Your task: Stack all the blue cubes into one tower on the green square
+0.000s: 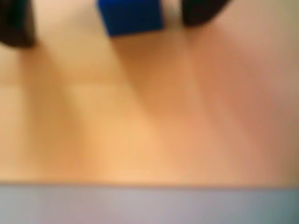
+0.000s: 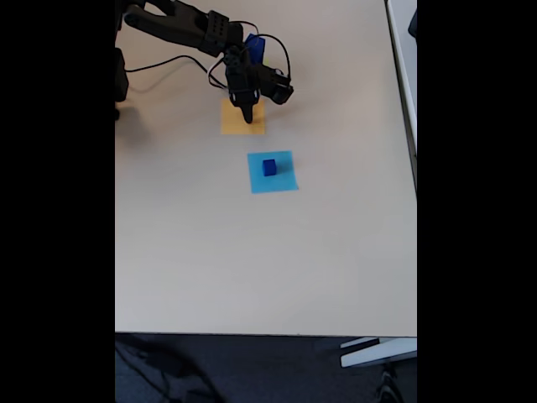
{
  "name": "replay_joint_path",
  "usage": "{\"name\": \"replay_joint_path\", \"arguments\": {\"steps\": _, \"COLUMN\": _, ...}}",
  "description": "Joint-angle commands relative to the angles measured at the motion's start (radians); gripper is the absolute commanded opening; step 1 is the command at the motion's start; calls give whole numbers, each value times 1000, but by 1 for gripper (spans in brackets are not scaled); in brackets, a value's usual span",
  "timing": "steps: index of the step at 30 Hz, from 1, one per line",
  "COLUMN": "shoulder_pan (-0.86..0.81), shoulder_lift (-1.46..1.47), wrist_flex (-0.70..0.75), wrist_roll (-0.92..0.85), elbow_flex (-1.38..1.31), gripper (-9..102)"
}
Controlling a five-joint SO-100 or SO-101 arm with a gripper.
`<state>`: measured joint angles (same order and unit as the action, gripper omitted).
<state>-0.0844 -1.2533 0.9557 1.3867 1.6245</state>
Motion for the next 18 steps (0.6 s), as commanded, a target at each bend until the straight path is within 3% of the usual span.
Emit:
{"name": "replay_joint_path", "arguments": {"steps": 1, "shoulder_pan": 9, "shoulder_lift": -87, "wrist_flex": -8, "wrist_roll": -40, "elbow_flex": -54, "gripper": 20}}
{"name": "replay_joint_path", "arguments": {"steps": 12, "shoulder_pan": -21, "shoulder_lift": -80, "wrist_flex": 126, "wrist_roll": -195, "elbow_flex": -336, "gripper": 25}}
{"name": "replay_joint_path", "arguments": {"steps": 18, "shoulder_pan": -83, "shoulder_lift": -84, "wrist_flex": 126, "wrist_roll": -233, "elbow_flex": -342, "gripper": 28}}
